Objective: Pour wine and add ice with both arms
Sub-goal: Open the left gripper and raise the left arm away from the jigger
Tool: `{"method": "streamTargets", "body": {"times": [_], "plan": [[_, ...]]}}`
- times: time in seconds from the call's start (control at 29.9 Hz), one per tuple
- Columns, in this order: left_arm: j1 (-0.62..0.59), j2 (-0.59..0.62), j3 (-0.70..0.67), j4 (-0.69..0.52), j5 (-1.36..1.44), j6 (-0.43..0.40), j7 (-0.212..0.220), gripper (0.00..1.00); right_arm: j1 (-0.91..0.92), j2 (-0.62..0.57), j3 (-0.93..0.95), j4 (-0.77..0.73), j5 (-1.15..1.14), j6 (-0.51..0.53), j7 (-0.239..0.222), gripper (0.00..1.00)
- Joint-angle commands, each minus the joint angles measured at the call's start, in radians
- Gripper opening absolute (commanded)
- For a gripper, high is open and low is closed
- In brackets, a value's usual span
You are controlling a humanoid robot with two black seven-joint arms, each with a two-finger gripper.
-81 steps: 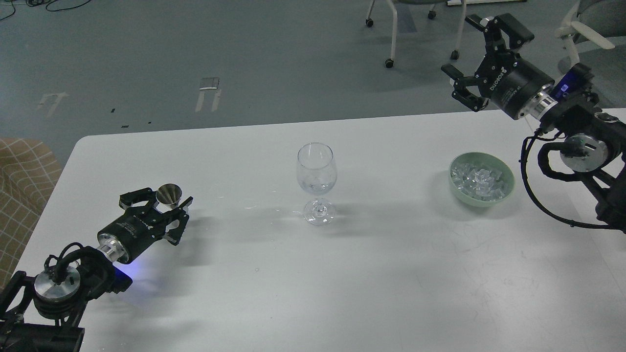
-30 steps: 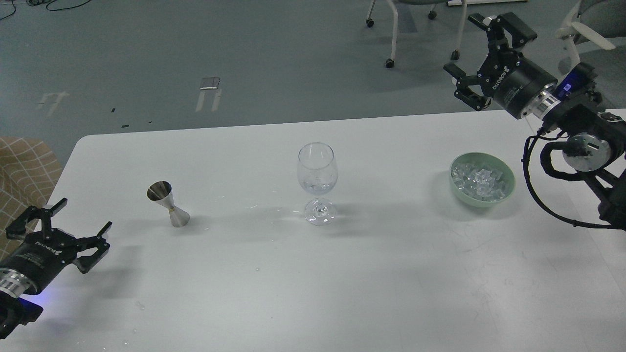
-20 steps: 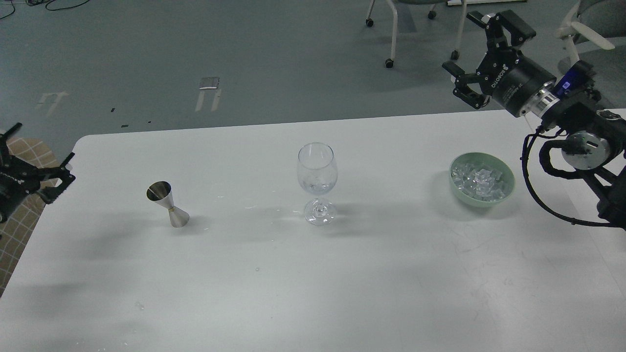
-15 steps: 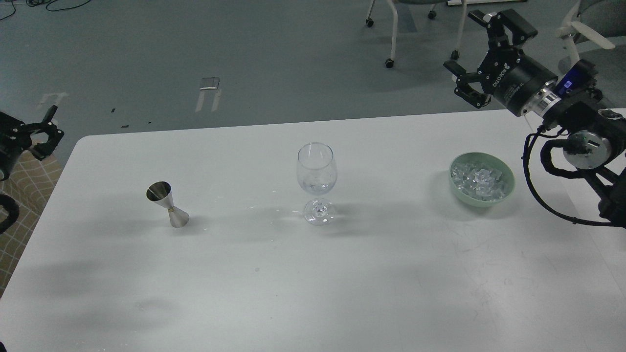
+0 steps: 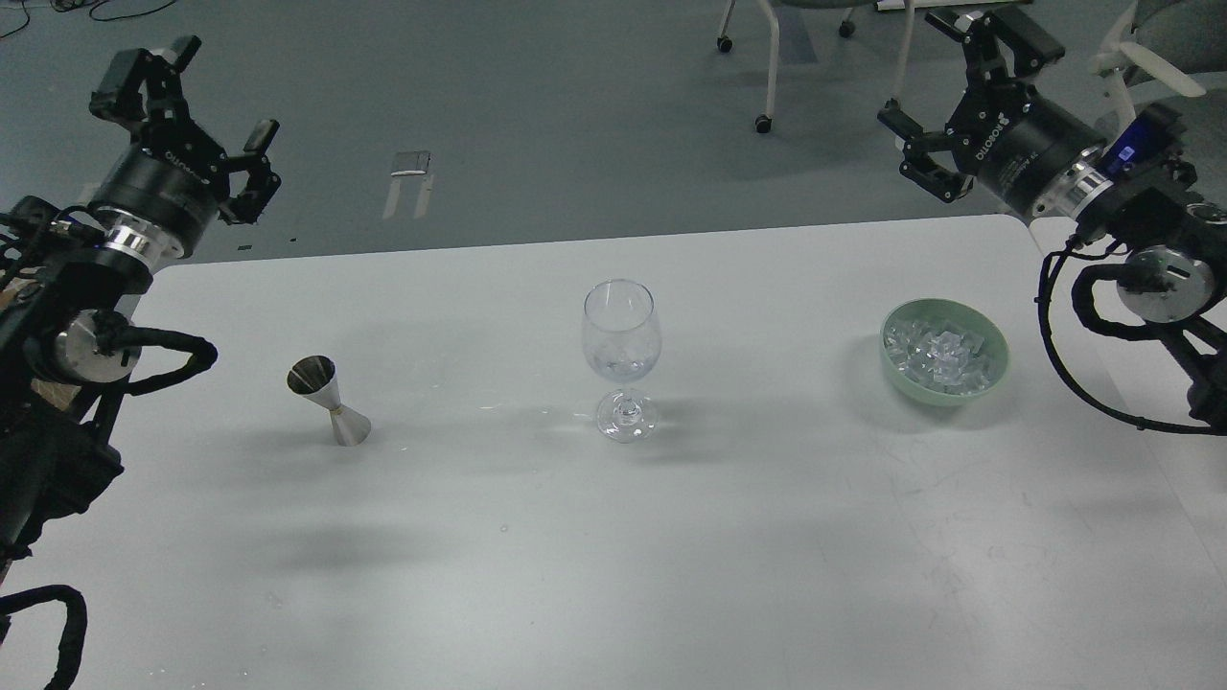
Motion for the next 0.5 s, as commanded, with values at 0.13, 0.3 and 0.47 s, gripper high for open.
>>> {"method": "streamTargets", "body": {"times": [0.13,0.3,0.47], "plan": [[-0.027,-0.051,0.026,-0.012,0.046,-0.004,-0.013,0.98,0.007,-0.139,0.001,0.063,-0.193,0.000,0.002,1.00],[-0.031,-0.126,0.025,-0.013,0.043,0.010,-0.009,0.98,-0.005,-0.268,-0.001,0.164,-0.361,0.000,0.005,1.00],[-0.054,-0.174,0.024,-0.001,0.040,0.071,-0.020,0.98,-0.048,-0.331,-0.002,0.260,-0.590,-0.091,0.015,1.00]]}}
